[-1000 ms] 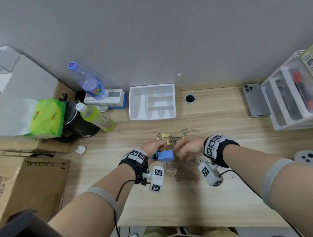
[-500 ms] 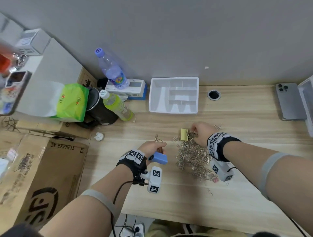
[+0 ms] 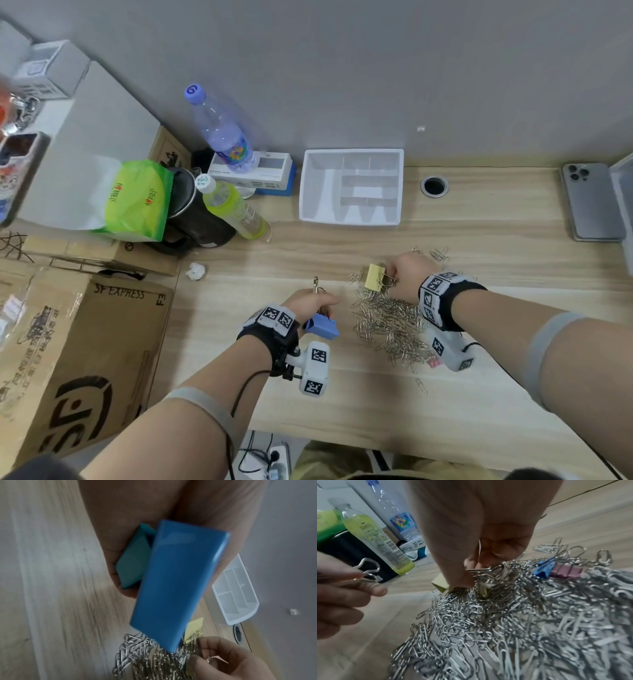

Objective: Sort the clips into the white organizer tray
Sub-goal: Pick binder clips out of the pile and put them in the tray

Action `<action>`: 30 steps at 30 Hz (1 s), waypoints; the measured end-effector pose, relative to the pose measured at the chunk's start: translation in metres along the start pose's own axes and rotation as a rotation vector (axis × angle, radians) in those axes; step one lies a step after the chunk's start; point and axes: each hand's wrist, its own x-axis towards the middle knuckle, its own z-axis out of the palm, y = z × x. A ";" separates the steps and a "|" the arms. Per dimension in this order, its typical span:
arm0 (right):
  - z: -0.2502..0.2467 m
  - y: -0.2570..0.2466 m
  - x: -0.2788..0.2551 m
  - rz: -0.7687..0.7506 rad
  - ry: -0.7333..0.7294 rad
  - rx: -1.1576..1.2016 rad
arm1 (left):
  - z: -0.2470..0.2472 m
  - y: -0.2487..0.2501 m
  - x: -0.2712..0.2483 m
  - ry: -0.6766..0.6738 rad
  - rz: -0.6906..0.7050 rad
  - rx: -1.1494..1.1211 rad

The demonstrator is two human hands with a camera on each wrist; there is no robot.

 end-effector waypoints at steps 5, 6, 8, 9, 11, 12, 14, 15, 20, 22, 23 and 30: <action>-0.009 0.003 -0.017 -0.068 0.008 0.049 | 0.011 0.014 -0.004 -0.014 0.014 0.065; -0.012 0.004 -0.020 -0.078 0.007 0.059 | 0.013 0.018 -0.004 -0.024 0.024 0.076; -0.018 0.006 -0.028 -0.096 0.023 0.050 | 0.020 0.028 -0.008 -0.062 0.040 0.106; -0.019 0.008 -0.030 -0.101 0.039 0.036 | 0.024 0.033 -0.010 -0.080 0.044 0.130; -0.022 0.010 -0.035 -0.103 0.059 0.014 | 0.031 0.041 -0.013 -0.108 0.046 0.170; -0.024 0.010 -0.037 -0.106 0.061 0.013 | 0.035 0.045 -0.014 -0.110 0.047 0.187; -0.025 0.012 -0.042 -0.121 0.057 0.018 | 0.041 0.050 -0.016 -0.101 0.059 0.199; -0.024 0.013 -0.044 -0.131 0.059 0.017 | 0.043 0.050 -0.015 -0.096 0.067 0.198; -0.017 0.021 -0.054 -0.148 0.022 0.062 | 0.051 0.050 -0.019 -0.118 0.077 0.209; -0.013 0.022 -0.056 -0.140 0.013 0.161 | 0.052 0.047 -0.013 -0.131 0.082 0.263; -0.012 0.021 -0.057 -0.129 0.013 0.215 | 0.052 0.043 -0.006 -0.131 0.081 0.287; -0.013 0.005 -0.063 -0.056 -0.018 0.620 | 0.049 0.039 -0.011 -0.146 0.066 0.325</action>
